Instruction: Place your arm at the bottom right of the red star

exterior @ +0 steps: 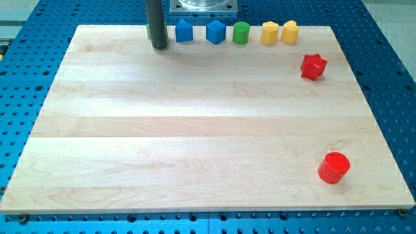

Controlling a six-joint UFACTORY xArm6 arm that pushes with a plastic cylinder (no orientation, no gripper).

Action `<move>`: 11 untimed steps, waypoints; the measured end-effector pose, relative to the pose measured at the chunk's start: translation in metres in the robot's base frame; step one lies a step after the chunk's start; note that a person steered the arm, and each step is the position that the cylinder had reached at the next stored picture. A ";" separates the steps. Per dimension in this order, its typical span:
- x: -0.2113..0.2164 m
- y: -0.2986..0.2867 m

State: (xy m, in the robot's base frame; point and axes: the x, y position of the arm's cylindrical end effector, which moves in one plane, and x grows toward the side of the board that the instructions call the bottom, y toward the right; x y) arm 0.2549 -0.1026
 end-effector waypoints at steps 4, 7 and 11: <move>0.095 0.089; 0.151 0.383; 0.083 0.309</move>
